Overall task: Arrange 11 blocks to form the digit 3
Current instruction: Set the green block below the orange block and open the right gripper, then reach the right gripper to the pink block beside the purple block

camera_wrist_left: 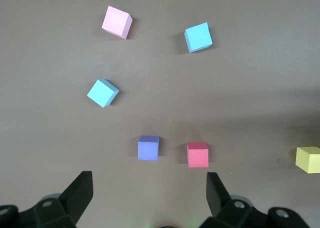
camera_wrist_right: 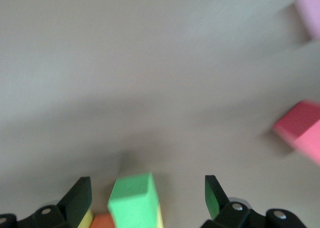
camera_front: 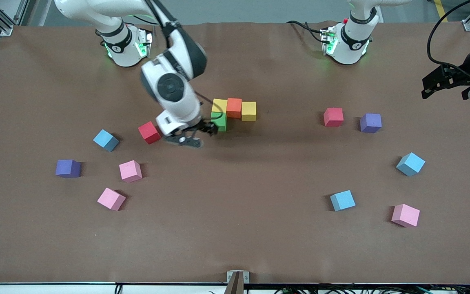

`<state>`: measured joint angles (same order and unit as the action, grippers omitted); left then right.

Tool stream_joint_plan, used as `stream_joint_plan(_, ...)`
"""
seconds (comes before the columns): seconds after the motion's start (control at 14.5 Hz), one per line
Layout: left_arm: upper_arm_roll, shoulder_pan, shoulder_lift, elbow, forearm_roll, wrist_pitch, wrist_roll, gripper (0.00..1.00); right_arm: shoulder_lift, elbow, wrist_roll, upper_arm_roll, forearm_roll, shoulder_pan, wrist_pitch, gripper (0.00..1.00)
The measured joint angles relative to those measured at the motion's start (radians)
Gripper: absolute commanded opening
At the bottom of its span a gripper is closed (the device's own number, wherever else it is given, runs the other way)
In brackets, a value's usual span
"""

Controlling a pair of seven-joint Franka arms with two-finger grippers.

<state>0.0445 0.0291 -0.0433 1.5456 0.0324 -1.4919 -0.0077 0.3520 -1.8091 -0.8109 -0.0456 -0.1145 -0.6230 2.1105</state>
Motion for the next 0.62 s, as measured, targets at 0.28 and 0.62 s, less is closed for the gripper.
stream_joint_plan(0.28, 0.001, 0.002, 0.008, 0.000, 0.000, 0.000, 0.000, 1.00, 0.013, -0.009, 0.117, -0.042, 0.001, 0.153, 0.001, 1.00)
stream_joint_plan(0.62, 0.001, 0.002, 0.012, -0.008, -0.023, -0.007, 0.000, 1.00, 0.063, -0.009, 0.374, -0.045, 0.006, 0.370, 0.084, 1.00)
